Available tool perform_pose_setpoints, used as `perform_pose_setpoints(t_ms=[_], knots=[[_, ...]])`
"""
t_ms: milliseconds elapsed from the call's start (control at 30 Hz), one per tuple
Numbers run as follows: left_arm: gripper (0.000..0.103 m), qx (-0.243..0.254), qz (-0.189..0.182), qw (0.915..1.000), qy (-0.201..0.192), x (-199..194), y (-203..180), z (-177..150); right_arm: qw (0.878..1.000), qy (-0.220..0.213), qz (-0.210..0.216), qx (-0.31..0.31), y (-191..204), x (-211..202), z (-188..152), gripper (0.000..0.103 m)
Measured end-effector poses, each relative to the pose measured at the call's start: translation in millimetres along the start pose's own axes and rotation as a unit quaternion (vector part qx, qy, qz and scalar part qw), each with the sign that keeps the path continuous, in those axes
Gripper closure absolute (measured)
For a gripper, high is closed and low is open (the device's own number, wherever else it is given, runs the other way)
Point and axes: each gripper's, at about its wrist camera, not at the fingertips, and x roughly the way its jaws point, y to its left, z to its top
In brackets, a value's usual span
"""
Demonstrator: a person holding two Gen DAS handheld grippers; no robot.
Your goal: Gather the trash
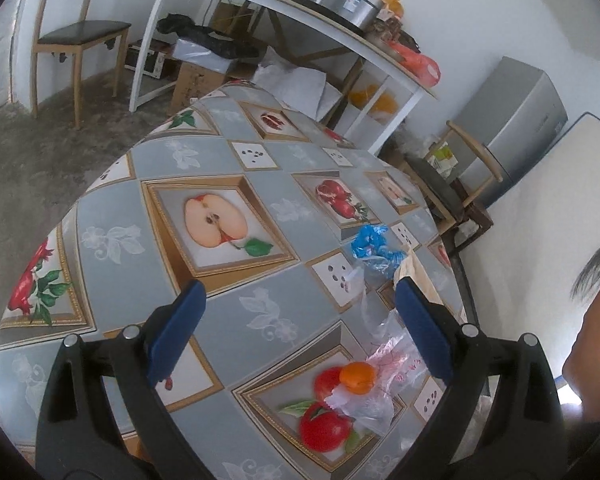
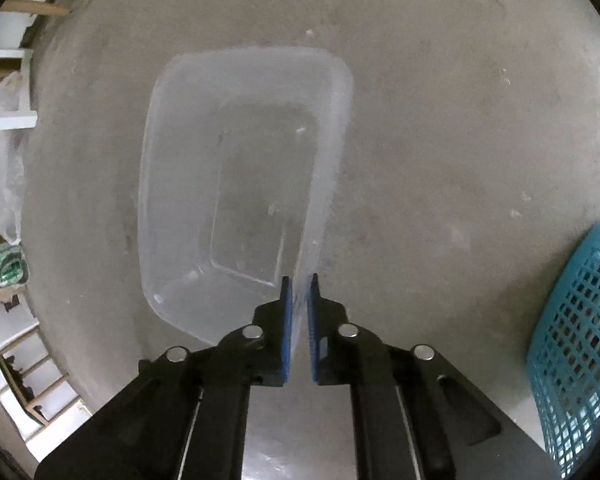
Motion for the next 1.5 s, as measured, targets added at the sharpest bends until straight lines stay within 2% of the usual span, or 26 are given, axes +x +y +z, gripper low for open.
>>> perform_pose_setpoints(t_ms=[133,200,333,433,467,533,633,733,800,833,867,900,933,1000,1033,1067,1233,1367,1500], knots=[[0.012,0.003,-0.007,1.0,0.003,0.5,-2.6,-0.8,0.998,-0.033,0.031,-0.032,11.6,-39.4,-12.6,0.099],[0.012,0.003,-0.012,0.9999,0.001,-2.3,-3.2,-0.6,0.996,-0.041,0.074,-0.041,13.8,-70.2,-22.5,0.099],[0.012,0.006,-0.023,0.9997,-0.008,-9.4,-5.4,-0.6,0.984,-0.076,0.14,-0.079,-2.9,-162.5,-60.6,0.099],[0.012,0.003,-0.041,0.9991,-0.013,-15.3,-7.5,-3.9,0.974,-0.121,0.165,-0.096,-43.4,-242.6,-90.9,0.099],[0.012,0.003,-0.046,0.9988,-0.015,-17.5,-8.3,-5.8,0.971,-0.143,0.162,-0.1,-61.4,-270.0,-103.0,0.099],[0.012,0.001,-0.057,0.9982,-0.02,-23.3,-9.5,-10.8,0.968,-0.189,0.13,-0.101,-100.7,-319.3,-131.7,0.099],[0.012,0.0,-0.069,0.9973,-0.025,-32.9,-11.0,-18.7,0.97,-0.214,0.083,-0.08,-165.0,-348.0,-156.1,0.099],[0.012,0.008,-0.068,0.9973,-0.026,-42.5,-15.0,-29.2,0.981,-0.186,0.041,-0.022,-234.7,-330.9,-165.8,0.096],[0.012,0.013,-0.072,0.9971,-0.023,-48.2,-17.0,-34.1,0.987,-0.162,0.009,-0.012,-253.4,-312.0,-168.0,0.094],[0.012,0.016,-0.077,0.9967,-0.021,-53.8,-19.4,-38.0,0.99,-0.137,0.017,0.005,-269.9,-299.0,-169.2,0.088],[0.011,0.019,-0.079,0.9965,-0.02,-58.6,-21.0,-40.0,0.99,-0.135,0.046,0.013,-274.0,-294.6,-173.6,0.087],[0.012,0.024,-0.081,0.9963,-0.021,-65.6,-22.8,-42.5,0.988,-0.142,0.055,0.025,-277.9,-296.4,-177.9,0.087],[0.012,0.027,-0.08,0.9961,-0.022,-71.4,-23.0,-44.6,0.987,-0.151,0.048,0.029,-278.4,-302.1,-180.2,0.082],[0.012,0.034,-0.081,0.9957,-0.03,-87.2,-23.2,-50.3,0.981,-0.181,0.062,0.027,-282.5,-323.5,-197.0,0.068],[0.012,0.037,-0.08,0.9955,-0.036,-96.8,-22.5,-54.1,0.98,-0.187,0.065,0.029,-280.6,-331.2,-201.4,0.055],[0.012,0.04,-0.075,0.9955,-0.041,-106.1,-21.6,-57.9,0.977,-0.201,0.07,0.031,-282.5,-347.4,-212.8,0.05],[0.011,0.049,-0.065,0.9949,-0.06,-137.8,-16.2,-78.0,0.964,-0.245,0.104,0.002,-284.9,-407.1,-254.0,0.05],[0.012,0.047,-0.076,0.9944,-0.058,-146.8,-13.2,-94.7,0.952,-0.274,0.129,-0.047,-243.3,-448.5,-308.0,0.05],[0.012,0.073,-0.086,0.9923,-0.051,-143.5,-22.7,-107.8,0.935,-0.29,0.156,-0.13,-198.2,-480.8,-367.7,0.047]])
